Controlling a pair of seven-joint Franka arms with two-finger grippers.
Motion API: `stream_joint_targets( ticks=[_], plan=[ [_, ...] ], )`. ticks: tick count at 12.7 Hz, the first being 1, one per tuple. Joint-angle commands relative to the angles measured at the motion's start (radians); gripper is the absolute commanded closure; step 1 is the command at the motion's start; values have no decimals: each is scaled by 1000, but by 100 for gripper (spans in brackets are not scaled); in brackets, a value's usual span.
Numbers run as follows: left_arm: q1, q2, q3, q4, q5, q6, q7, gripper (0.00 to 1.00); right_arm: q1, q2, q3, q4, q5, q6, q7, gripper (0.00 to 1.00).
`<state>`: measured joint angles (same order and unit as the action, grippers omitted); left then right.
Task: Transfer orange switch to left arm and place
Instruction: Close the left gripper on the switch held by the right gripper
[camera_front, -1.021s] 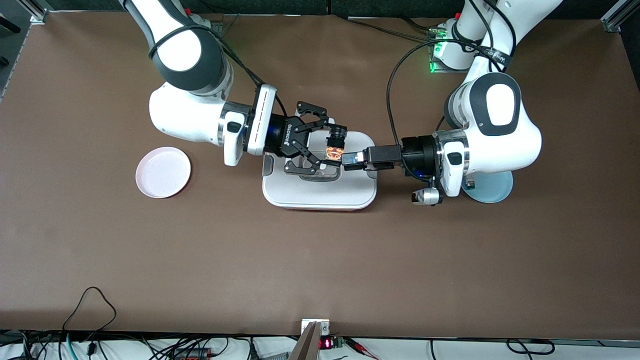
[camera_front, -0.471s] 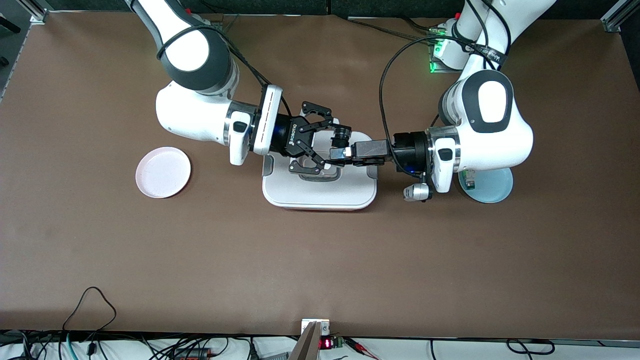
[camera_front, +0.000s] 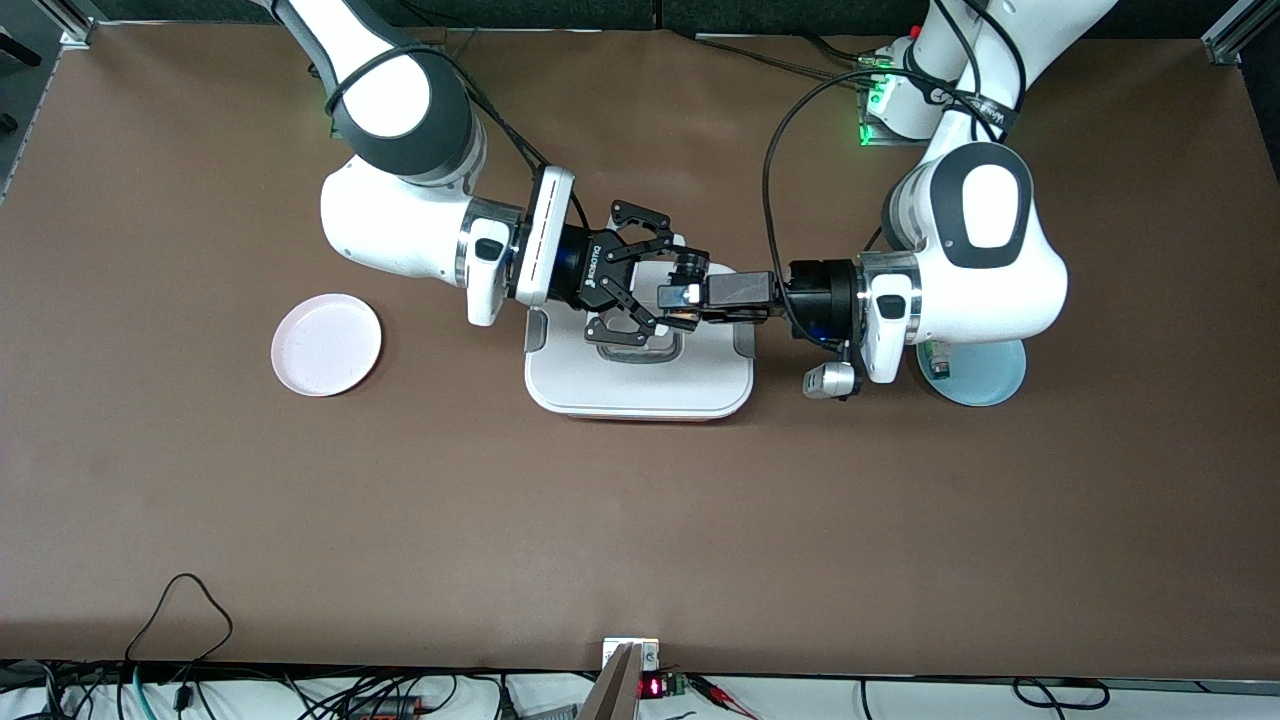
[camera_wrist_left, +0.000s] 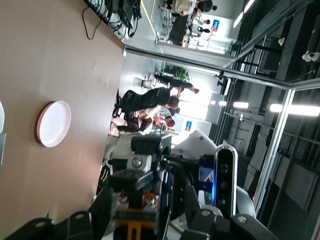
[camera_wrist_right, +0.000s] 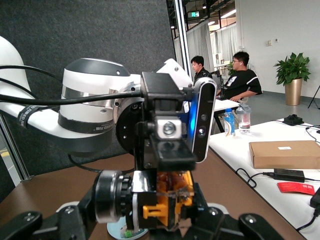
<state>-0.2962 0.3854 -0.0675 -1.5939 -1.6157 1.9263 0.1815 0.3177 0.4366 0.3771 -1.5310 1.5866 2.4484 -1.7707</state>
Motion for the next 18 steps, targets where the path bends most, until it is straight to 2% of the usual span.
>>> stream_joint_targets(
  ticks=[1, 9, 11, 13, 15, 16, 18],
  plan=[
    [70, -31, 0, -49, 52, -119, 50, 35, 11, 17, 5, 32, 23, 33, 2, 66],
    [45, -28, -3, -37, 50, -63, 30, 36, 20, 22, 5, 32, 23, 46, 2, 66],
    [39, -28, -20, -34, 45, -20, 30, 42, 20, 22, 5, 32, 23, 46, 2, 66],
    [38, -26, -23, -34, 45, -18, 32, 64, 20, 22, 5, 32, 23, 46, 2, 66],
    [40, -29, -23, -35, 43, -20, 4, 93, 20, 22, 5, 32, 23, 47, 2, 66],
    [40, -29, -23, -34, 43, -20, -16, 100, 20, 22, 5, 32, 23, 49, 2, 66],
    [40, -29, -23, -34, 43, -20, -16, 100, 20, 22, 5, 32, 24, 49, 2, 62]
  ],
)
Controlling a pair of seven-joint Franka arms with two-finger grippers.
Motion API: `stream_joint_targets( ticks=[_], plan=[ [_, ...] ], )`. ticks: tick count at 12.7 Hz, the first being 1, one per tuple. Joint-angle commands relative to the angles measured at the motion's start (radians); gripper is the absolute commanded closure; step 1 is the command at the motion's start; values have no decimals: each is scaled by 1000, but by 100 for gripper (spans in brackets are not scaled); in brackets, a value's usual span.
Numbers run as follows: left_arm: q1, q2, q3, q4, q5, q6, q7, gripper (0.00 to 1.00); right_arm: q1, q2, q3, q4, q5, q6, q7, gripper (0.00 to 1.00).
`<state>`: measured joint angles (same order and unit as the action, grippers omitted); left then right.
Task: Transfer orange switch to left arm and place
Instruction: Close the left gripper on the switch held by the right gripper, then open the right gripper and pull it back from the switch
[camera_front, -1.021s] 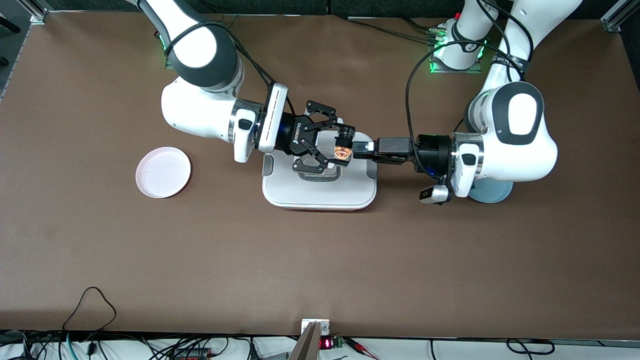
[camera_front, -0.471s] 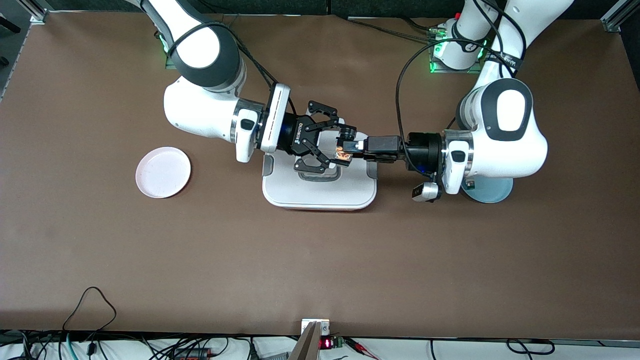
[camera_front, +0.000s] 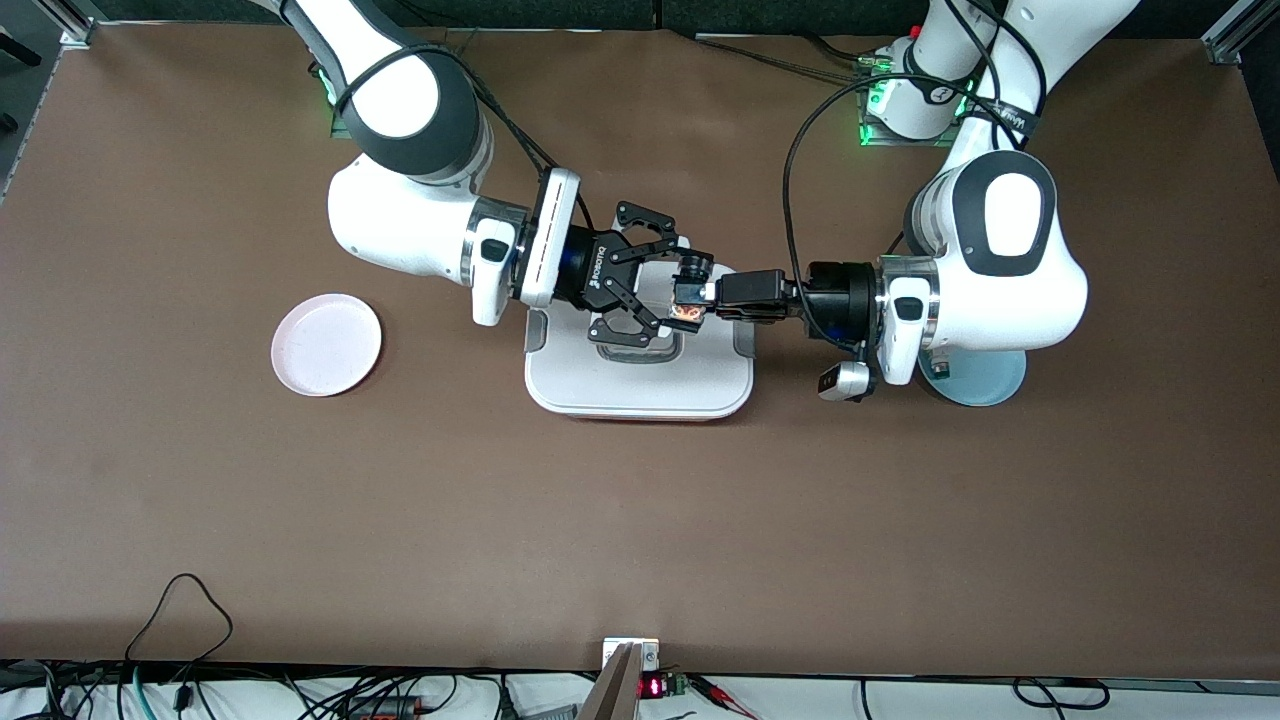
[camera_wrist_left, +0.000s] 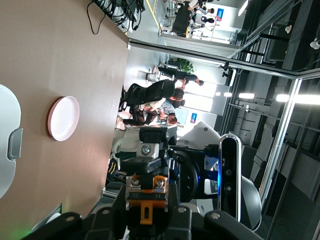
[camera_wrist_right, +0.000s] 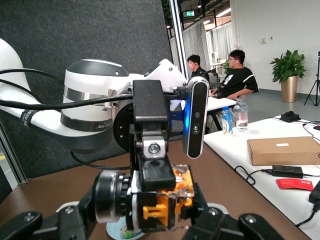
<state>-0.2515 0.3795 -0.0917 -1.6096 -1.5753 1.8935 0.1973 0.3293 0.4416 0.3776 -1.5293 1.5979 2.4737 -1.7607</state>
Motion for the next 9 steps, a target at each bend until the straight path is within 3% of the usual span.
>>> stream_joint_targets(
  ticks=[1, 2, 9],
  plan=[
    [-5, -24, 1, -18, 3, 13, -32, 100, 8, 17, 4, 31, 16, 22, 9, 34],
    [-3, -24, 1, -18, 3, 13, -32, 100, 8, 17, 4, 29, 14, 19, 54, 1],
    [-3, -22, 1, -18, 3, 10, -32, 100, -1, 14, 3, 29, 8, 22, 84, 0]
  ],
)
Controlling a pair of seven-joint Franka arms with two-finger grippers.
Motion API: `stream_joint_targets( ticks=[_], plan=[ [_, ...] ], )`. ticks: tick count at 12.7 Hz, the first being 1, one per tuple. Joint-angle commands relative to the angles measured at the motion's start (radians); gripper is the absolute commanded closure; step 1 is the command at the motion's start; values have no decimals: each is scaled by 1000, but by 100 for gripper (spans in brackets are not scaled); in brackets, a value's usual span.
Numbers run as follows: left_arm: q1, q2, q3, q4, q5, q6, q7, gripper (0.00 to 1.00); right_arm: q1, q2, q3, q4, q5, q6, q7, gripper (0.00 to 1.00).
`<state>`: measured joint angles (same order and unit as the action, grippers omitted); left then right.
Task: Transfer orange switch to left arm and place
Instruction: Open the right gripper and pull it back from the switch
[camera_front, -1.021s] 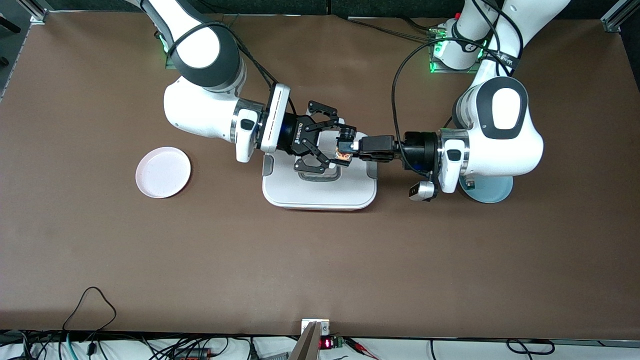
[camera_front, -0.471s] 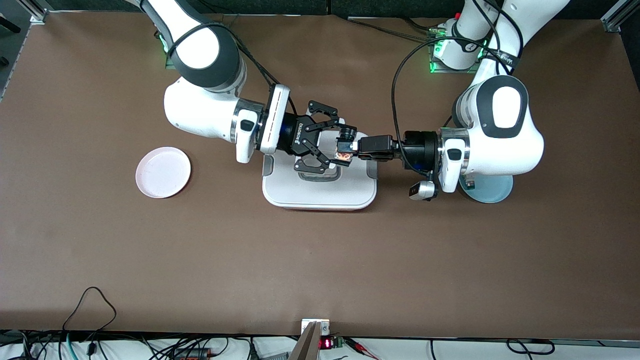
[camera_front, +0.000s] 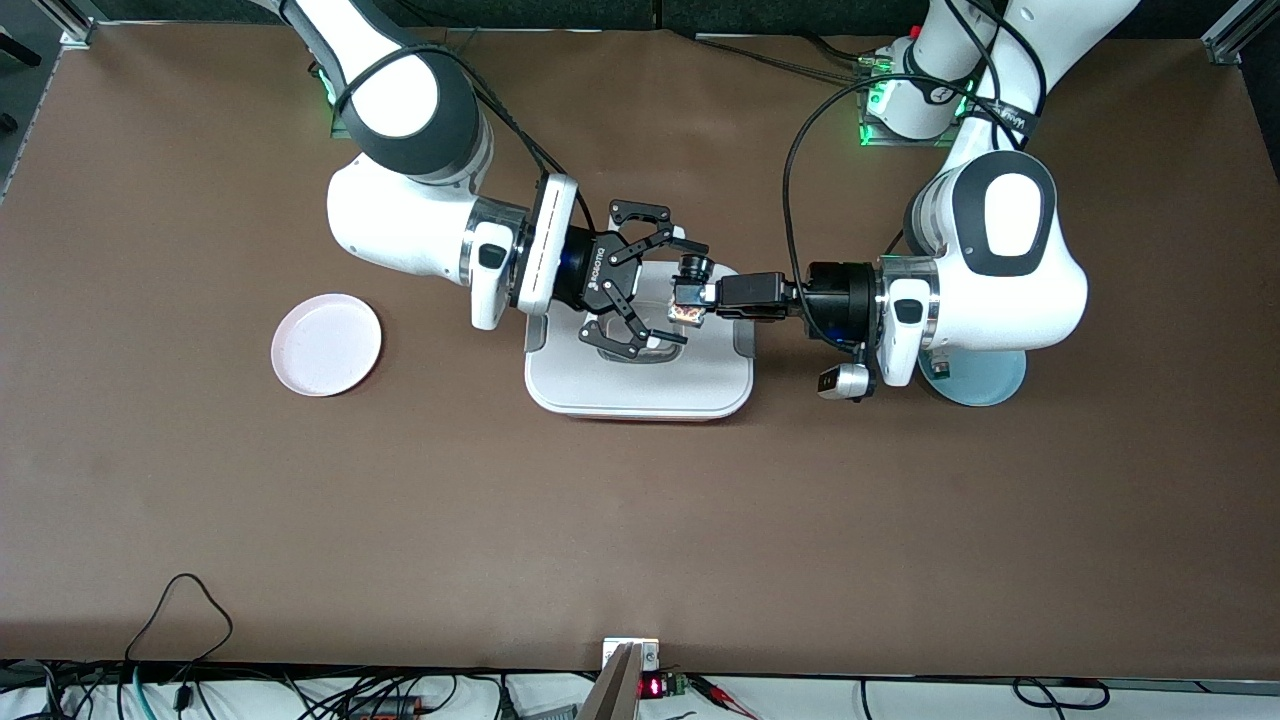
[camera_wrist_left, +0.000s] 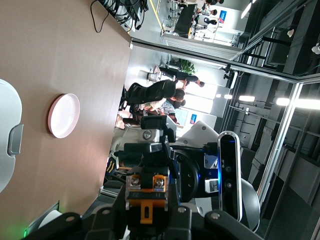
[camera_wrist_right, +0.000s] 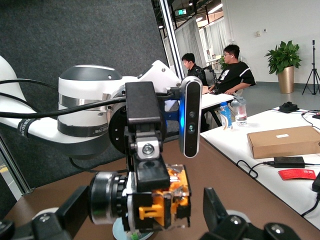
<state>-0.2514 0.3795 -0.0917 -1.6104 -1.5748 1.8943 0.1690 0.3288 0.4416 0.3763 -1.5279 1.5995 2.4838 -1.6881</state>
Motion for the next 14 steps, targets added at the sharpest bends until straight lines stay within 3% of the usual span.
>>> stream_joint_targets(
  ticks=[1, 3, 7, 9, 14],
  plan=[
    [-2, -22, 3, -17, 10, 9, 3, 100, -1, 14, 4, 28, 7, 12, 11, 0],
    [1, -16, 6, -17, 47, 0, 12, 100, -22, 5, 3, 26, -24, 10, 7, 0],
    [11, -17, 12, 4, 344, -7, 6, 100, -95, -32, 3, -32, -73, 1, 5, 0],
    [41, -14, 13, 18, 515, -81, 14, 99, -128, -55, 3, -75, -76, 1, 5, 0],
    [84, -5, 15, 35, 925, -216, 277, 98, -241, -84, 1, -181, -104, 3, 33, 0]
  ],
)
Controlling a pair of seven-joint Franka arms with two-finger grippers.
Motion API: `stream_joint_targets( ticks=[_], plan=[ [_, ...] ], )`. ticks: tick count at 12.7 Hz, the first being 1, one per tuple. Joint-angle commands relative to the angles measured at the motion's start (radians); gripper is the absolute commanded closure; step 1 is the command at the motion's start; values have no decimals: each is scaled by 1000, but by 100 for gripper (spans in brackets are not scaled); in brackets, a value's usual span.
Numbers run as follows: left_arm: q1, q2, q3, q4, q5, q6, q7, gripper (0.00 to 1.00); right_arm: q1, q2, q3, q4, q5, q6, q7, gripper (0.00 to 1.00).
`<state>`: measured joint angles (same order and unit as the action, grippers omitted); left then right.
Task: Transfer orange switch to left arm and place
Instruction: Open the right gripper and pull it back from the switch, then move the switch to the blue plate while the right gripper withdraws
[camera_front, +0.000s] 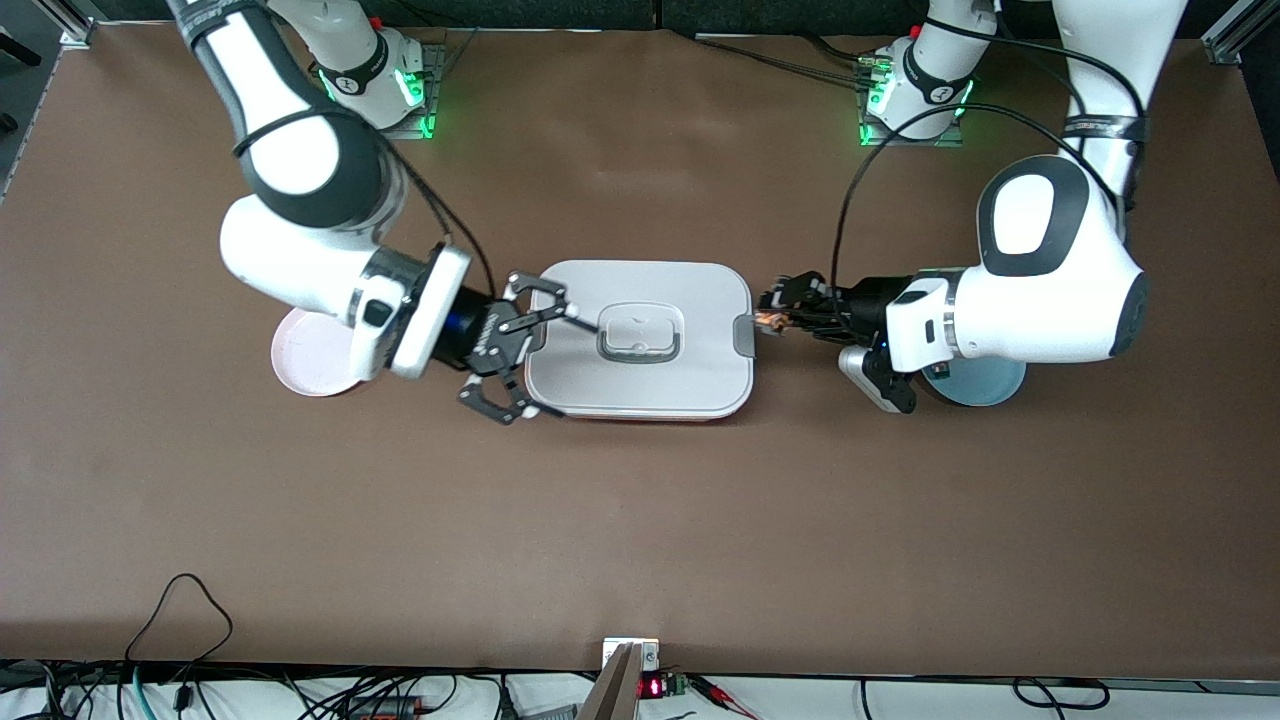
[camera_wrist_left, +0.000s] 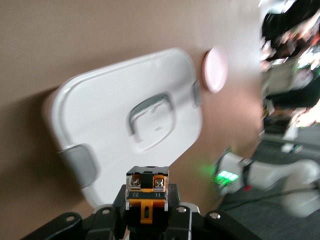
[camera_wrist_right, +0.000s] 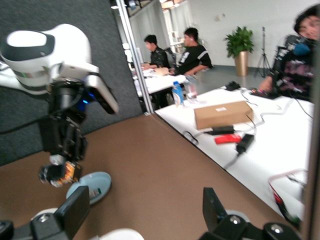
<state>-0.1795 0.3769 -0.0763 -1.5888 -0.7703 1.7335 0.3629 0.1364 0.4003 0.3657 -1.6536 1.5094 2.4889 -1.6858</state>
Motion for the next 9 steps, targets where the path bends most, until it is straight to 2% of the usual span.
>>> stream_joint_targets(
  ticks=[1, 5, 8, 9],
  plan=[
    [17, -4, 0, 15, 203, -95, 141, 98, -66, -52, 12, -70, -26, -2, 85, 0],
    [92, 0, 0, -6, 394, -163, 482, 98, -104, -83, -4, -100, -249, -4, 384, 0],
    [173, 40, 0, -40, 534, -152, 710, 100, -116, -95, -7, -135, -320, -34, 604, 0],
    [196, 65, 0, -42, 563, -138, 778, 100, -118, -95, -17, -143, -372, -38, 671, 0]
  ],
)
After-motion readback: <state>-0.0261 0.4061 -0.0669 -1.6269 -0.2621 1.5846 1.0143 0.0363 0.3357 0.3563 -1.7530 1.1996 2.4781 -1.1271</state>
